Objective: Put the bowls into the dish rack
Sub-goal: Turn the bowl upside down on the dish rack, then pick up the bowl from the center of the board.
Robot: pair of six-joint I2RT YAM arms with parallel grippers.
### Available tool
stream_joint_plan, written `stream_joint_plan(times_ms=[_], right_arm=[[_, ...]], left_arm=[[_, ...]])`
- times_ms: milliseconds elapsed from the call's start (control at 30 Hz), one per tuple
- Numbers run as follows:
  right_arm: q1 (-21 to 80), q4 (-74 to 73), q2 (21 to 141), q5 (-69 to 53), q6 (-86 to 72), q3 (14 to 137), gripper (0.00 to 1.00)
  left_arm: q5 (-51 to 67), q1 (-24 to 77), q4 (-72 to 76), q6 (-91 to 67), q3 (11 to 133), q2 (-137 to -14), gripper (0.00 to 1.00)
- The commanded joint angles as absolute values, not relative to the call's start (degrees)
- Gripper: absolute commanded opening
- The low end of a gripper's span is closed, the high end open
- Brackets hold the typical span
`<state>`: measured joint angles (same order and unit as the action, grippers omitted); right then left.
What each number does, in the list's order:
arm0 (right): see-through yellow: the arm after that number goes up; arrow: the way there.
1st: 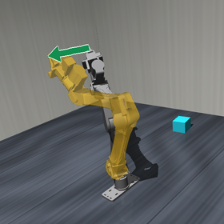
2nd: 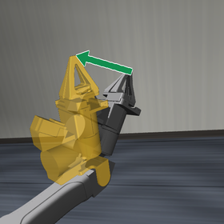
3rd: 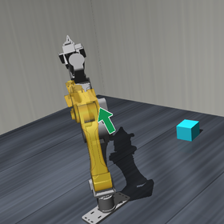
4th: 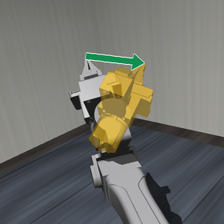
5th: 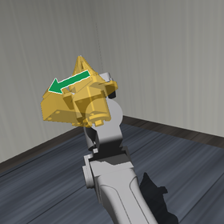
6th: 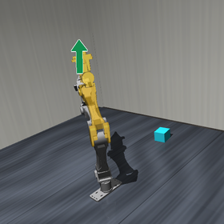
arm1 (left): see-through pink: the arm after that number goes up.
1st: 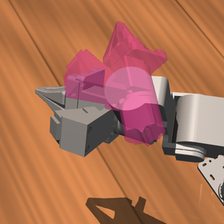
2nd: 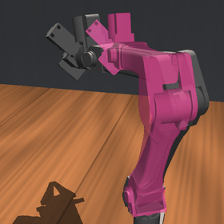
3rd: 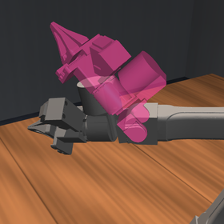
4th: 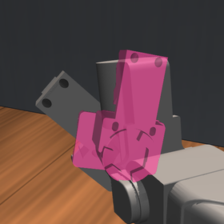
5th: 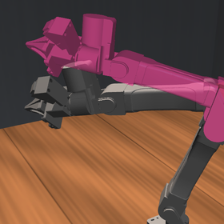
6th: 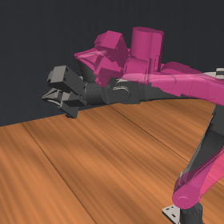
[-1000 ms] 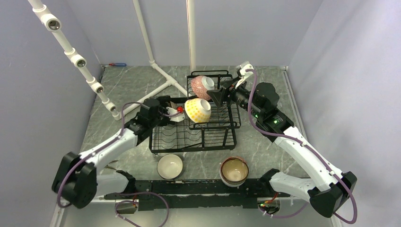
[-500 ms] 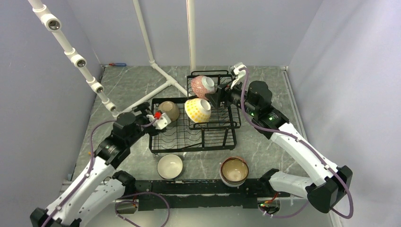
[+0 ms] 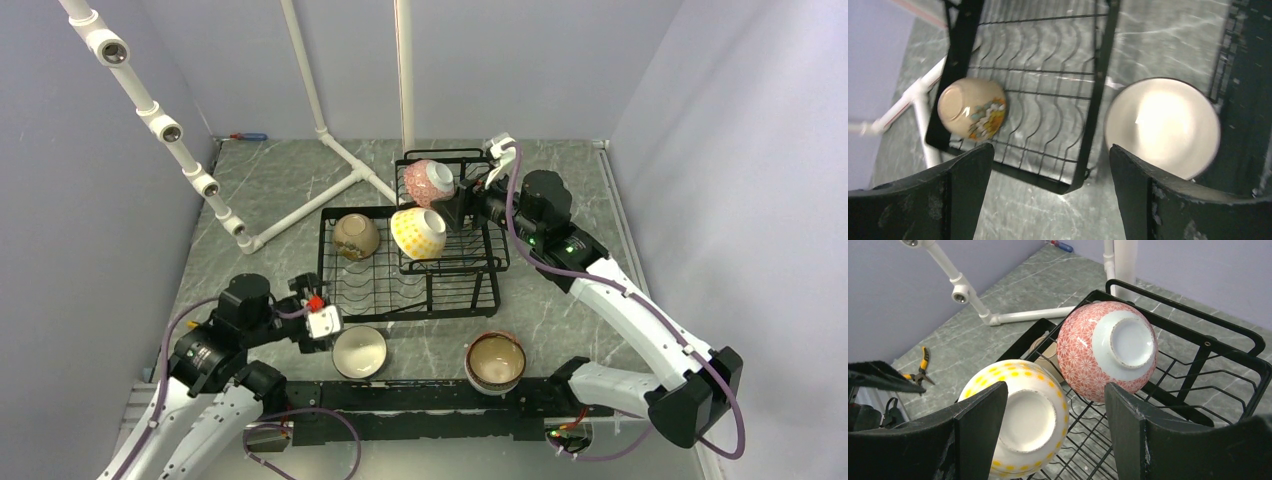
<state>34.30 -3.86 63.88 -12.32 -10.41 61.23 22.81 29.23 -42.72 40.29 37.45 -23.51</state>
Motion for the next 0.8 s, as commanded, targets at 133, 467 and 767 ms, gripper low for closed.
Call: stream_joint_plan(times_ms=[133, 467, 767], right_arm=[[34.02, -2.58, 64.49, -13.67, -10.97, 63.08, 0.75], [33.98, -3.02, 64.83, -13.08, -10.72, 63.34, 0.75], [33.85, -3.24, 65.87, -13.23, -10.82, 63.76, 0.75]], left_arm=[[41.96, 29.42, -56.59, 62.98, 37.29, -29.85, 0.87], [46.47, 29.44, -62.85, 74.17, 37.71, -34.92, 0.81], [50.19, 29.61, -60.49, 78.01, 35.41, -37.78, 0.77]])
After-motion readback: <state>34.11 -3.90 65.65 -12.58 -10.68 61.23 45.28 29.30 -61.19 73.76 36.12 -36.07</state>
